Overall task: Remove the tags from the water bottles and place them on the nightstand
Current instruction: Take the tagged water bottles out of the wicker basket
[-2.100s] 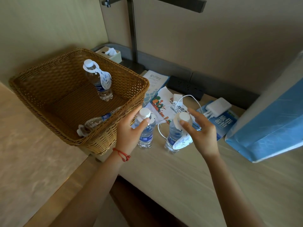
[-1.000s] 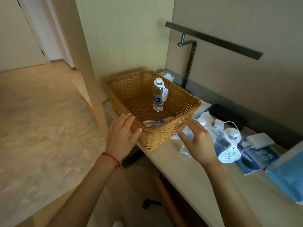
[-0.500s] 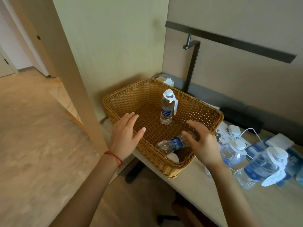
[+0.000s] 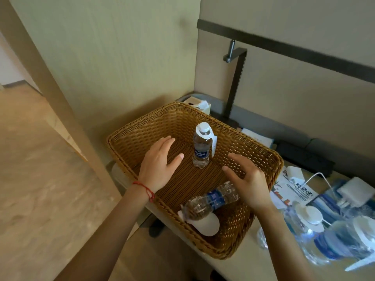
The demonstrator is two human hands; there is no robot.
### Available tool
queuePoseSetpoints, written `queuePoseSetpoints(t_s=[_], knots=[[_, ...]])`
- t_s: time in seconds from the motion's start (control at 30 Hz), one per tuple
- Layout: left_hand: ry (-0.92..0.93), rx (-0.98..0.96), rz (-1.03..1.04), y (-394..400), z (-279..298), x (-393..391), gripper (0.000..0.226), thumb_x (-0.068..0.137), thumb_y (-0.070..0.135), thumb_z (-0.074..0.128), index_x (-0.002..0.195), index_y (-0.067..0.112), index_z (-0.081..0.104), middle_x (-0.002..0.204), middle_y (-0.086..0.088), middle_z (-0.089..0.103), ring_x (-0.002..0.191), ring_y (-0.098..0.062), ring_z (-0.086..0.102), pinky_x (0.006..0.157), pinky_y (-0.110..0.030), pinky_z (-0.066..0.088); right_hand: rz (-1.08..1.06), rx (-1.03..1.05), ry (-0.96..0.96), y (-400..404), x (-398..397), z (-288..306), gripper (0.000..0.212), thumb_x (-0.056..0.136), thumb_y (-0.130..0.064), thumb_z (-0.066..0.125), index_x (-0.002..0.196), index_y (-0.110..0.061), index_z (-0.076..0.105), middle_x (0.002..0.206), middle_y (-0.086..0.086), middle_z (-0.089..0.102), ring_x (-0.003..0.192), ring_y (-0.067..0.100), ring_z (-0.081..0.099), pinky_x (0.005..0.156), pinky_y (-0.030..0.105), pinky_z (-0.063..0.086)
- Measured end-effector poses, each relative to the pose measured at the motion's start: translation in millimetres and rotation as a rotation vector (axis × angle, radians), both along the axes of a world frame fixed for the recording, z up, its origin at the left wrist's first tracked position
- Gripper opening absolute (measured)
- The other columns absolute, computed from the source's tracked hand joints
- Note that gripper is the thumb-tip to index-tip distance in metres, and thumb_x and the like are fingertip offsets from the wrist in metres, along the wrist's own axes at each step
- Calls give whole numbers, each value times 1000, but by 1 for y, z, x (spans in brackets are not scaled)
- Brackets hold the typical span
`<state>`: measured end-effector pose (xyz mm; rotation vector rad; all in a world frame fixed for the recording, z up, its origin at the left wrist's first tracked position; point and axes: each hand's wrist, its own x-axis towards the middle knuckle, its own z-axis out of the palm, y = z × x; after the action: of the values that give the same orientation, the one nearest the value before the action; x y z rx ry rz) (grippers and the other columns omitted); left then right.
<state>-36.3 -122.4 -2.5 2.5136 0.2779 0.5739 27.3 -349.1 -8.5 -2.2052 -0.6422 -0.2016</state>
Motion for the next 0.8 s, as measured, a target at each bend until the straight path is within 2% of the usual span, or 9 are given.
queuePoseSetpoints(t_s=[0.1, 0.23, 0.43, 0.57, 0.7, 0.8], knots=[[-1, 10, -16, -2, -2, 24, 52, 89, 34, 54, 134, 11, 42, 142, -8, 42, 133, -20, 34, 104, -24, 21, -6, 11, 30, 1, 16, -4, 43, 85, -26, 63, 126, -12, 54, 130, 5, 57, 114, 3, 46, 93, 14, 35], [2, -14, -96, -1, 0, 59, 50, 88, 31, 56, 132, 9, 44, 138, -10, 47, 129, -22, 40, 103, -24, 26, -3, -3, 64, 6, 27, -8, 44, 85, -26, 63, 126, -13, 54, 131, 5, 56, 117, 5, 46, 97, 20, 38], [11, -33, -235, 0, 2, 119, 51, 85, 29, 60, 130, 10, 46, 137, -9, 48, 127, -22, 43, 102, -27, 32, -57, 35, 152, 15, 38, -12, 42, 86, -31, 60, 126, -20, 53, 127, -9, 54, 116, -4, 45, 90, 0, 32], [9, -62, -307, 0, -3, 143, 49, 81, 27, 66, 125, 9, 52, 130, -10, 55, 120, -23, 50, 97, -28, 39, -105, 66, 206, 20, 43, -14, 45, 85, -35, 60, 127, -24, 52, 120, -17, 51, 108, -8, 48, 89, 4, 37], [16, -133, -312, 3, -8, 155, 45, 74, 24, 73, 114, 7, 60, 117, -11, 64, 108, -21, 58, 87, -20, 41, -126, 84, 258, 24, 47, -15, 46, 83, -38, 61, 127, -27, 51, 114, -21, 52, 97, -18, 48, 80, 2, 41], [23, -176, -313, 7, -11, 159, 41, 71, 24, 76, 107, 8, 64, 107, -9, 68, 95, -11, 58, 75, -3, 36, -78, 82, 283, 26, 48, -13, 38, 83, -38, 61, 119, -42, 49, 108, -31, 51, 98, -20, 50, 79, 0, 40]])
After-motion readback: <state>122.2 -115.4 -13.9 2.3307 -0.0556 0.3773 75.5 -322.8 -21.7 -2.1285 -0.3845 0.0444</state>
